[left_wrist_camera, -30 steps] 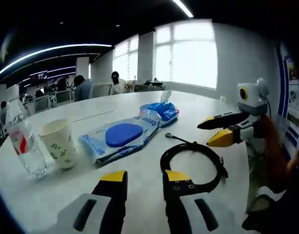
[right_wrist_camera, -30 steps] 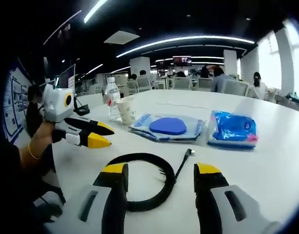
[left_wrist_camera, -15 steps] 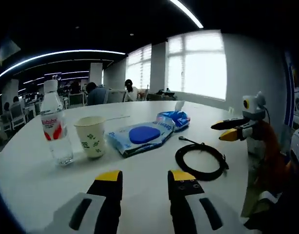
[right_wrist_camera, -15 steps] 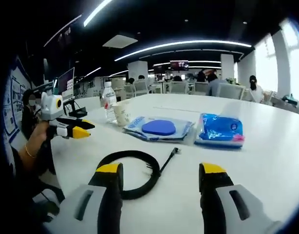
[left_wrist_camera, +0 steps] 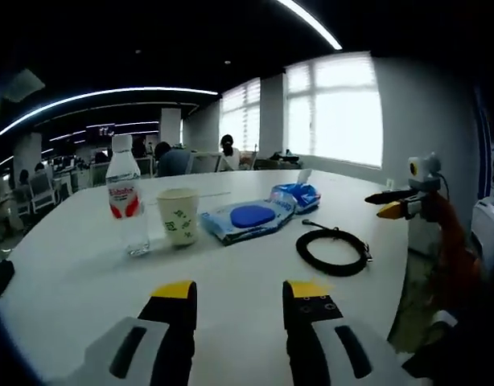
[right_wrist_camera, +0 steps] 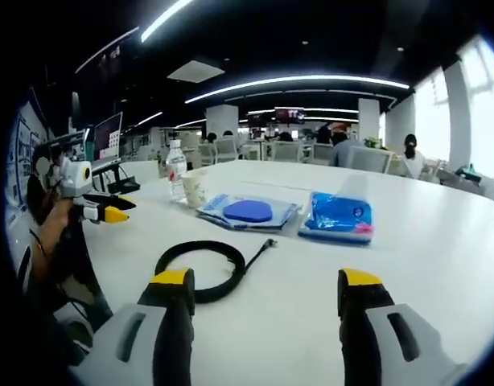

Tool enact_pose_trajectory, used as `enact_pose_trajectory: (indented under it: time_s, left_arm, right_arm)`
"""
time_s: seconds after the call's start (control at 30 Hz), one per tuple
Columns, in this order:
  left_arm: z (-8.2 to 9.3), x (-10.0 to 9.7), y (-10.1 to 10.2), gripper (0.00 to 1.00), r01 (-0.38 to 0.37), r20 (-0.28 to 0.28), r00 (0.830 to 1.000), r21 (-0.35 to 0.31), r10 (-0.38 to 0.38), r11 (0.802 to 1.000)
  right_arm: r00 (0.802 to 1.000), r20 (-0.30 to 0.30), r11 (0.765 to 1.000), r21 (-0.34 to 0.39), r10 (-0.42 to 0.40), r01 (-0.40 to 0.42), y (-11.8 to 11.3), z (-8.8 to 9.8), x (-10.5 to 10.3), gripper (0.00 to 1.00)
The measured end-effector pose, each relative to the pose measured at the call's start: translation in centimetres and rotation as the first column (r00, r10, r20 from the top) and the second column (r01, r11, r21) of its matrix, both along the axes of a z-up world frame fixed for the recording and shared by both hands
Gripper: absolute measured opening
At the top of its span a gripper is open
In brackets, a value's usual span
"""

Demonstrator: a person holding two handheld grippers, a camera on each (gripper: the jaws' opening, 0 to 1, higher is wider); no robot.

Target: Arrange the tabletop items into an orderly group along one side of the table until the central work area is clear of visible clutter.

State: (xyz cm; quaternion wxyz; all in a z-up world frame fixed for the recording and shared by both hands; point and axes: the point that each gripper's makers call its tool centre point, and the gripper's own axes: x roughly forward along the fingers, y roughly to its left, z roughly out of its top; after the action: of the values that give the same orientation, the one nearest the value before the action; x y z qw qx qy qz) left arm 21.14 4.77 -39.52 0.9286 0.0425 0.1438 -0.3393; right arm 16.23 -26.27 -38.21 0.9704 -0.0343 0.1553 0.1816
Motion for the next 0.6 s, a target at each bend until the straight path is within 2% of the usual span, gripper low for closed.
enact_pose_trajectory:
  time_s: [0.07,0.2,0.27,0.37,0.43,0.5,0.6]
  left_arm:
    - [0.2,-0.4,0.8,0.42,-0.023,0.023,0.999,0.001,0.023,1.0]
    - [0.6,-0.9,3.2,0.43,-0.091,0.074,0.994,0.067,0.086,0.994]
    - [0.7,-1.3,3.6,0.43,-0.094,0.083,0.993,0.086,0.087,0.992]
    - [0.8,-1.8,3.8,0.44,-0.088,0.08,0.993,0.078,0.082,0.993]
    - [0.8,-1.9,3.8,0.49,-0.084,0.078,0.994,0.073,0.078,0.994]
    - [0.2,-3.0,3.6,0.52,-0.052,0.07,0.996,0.074,0.047,0.996]
    - [0.1,-3.5,3.7,0.52,-0.039,0.069,0.997,0.036,0.036,0.999]
  right_arm:
    - [1.0,-0.002,1.0,0.001,0.002,-0.002,-0.1,-0.1,-0.4,0.73]
    - [1.0,0.0,1.0,-0.008,0.01,-0.01,0.0,-0.4,-1.0,0.74]
    - [1.0,-0.001,1.0,-0.016,0.011,-0.011,0.0,-0.5,-1.2,0.76]
    - [1.0,-0.001,1.0,-0.022,0.014,-0.014,0.0,-0.6,-1.4,0.78]
    - [1.0,0.0,1.0,-0.022,0.019,-0.019,0.1,-0.6,-1.5,0.8]
    - [0.999,-0.002,0.999,0.021,0.038,-0.037,0.3,-0.4,-2.1,0.81]
    - [0.999,0.019,0.999,0.014,0.029,-0.029,0.0,-0.3,-2.4,0.87]
